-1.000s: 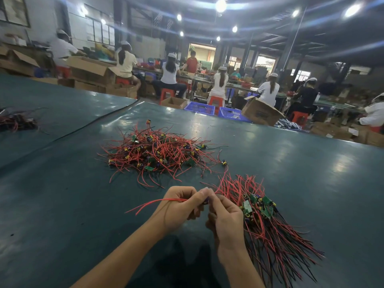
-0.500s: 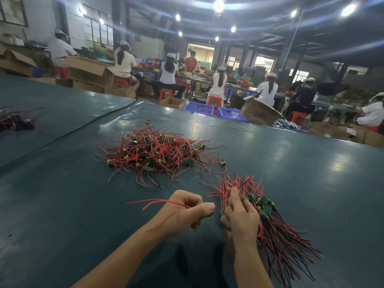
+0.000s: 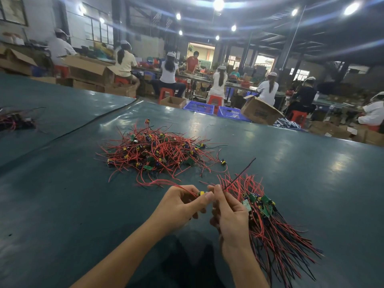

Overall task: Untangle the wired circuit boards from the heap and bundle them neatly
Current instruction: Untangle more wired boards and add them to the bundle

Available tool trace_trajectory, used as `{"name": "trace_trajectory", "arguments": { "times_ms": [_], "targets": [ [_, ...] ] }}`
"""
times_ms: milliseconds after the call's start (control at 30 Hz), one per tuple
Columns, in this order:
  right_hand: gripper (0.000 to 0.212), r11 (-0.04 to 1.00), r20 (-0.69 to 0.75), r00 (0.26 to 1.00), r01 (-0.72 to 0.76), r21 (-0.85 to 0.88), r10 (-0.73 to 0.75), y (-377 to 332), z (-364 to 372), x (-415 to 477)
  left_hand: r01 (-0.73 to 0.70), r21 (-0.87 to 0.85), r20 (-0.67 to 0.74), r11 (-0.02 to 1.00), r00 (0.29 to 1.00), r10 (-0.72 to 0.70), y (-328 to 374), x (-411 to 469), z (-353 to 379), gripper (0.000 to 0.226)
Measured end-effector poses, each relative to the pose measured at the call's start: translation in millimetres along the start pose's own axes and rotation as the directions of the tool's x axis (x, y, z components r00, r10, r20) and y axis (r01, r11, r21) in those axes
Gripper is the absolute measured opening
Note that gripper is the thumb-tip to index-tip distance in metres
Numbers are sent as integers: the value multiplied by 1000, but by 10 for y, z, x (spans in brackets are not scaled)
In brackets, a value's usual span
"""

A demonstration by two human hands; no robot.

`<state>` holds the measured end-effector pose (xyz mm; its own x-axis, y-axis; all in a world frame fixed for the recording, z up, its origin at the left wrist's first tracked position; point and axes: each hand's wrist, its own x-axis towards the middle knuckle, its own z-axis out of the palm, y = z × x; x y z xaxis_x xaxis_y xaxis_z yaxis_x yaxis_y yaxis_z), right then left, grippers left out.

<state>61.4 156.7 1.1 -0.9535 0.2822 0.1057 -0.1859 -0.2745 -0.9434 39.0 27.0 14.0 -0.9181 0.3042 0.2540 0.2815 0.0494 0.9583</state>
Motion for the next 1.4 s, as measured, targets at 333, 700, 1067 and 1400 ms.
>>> {"name": "trace_trajectory", "arguments": {
  "times_ms": [333, 700, 1067, 1400],
  "targets": [
    [16, 992, 93, 992, 94, -89, -86, 36, 54, -46, 174, -376, -138, 910, 961, -240, 31, 63, -34, 42],
    [28, 983, 131, 990, 71, -169, -49, 69, 50, -36, 398, -320, 256, 860, 910, -326, 49, -10, 24, 35],
    [25, 990, -16, 992, 128, -57, -129, 100, -14, 54, 344, -439, 318, 830, 923, -215, -52, -18, 34, 18],
    [32, 977, -8, 985, 172, -124, -174, 74, 24, 13, 221, -279, 69, 935, 975, -210, 47, -24, 133, 43]
  ]
}}
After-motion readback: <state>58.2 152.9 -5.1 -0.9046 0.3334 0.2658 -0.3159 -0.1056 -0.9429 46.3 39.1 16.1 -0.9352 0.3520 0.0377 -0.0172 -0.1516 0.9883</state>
